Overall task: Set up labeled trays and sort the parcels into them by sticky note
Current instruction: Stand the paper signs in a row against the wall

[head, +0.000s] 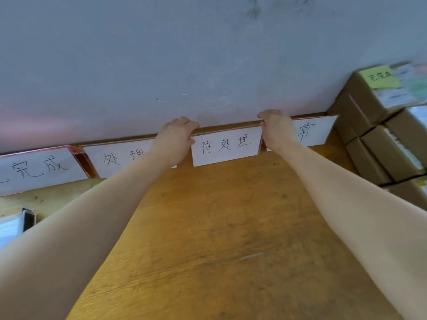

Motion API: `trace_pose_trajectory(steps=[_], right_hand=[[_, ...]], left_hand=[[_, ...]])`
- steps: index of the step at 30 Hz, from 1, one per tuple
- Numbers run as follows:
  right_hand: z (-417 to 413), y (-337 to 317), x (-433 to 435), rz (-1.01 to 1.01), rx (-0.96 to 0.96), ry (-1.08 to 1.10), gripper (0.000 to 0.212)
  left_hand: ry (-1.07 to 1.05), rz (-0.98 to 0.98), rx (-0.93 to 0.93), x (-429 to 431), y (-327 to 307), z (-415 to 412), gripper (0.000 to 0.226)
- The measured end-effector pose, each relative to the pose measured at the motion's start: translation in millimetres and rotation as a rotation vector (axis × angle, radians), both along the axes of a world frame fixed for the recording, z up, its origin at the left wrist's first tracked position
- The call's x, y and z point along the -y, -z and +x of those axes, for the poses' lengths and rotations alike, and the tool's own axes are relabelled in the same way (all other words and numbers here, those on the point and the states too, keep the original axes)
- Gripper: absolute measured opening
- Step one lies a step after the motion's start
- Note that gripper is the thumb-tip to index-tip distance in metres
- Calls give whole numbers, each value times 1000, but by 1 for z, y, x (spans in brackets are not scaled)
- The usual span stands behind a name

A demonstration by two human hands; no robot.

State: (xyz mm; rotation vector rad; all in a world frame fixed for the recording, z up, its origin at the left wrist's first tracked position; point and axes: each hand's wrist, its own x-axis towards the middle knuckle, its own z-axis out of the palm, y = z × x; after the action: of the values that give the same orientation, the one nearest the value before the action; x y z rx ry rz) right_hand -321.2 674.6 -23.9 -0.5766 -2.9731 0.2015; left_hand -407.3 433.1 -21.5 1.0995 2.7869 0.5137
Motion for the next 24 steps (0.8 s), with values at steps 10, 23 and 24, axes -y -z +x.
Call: trace_pose_trajectory(steps=[10, 23, 24], right_hand=[[20, 12, -76, 92, 143, 4, 48], [31, 14, -87, 133, 89, -16, 34], [32, 12, -85, 122, 80, -18, 35]], left_hand=[[14, -91, 37, -64, 18, 11, 49], [-50, -37, 34, -77, 20, 14, 51], [-49, -46, 31, -77, 17, 16, 51]])
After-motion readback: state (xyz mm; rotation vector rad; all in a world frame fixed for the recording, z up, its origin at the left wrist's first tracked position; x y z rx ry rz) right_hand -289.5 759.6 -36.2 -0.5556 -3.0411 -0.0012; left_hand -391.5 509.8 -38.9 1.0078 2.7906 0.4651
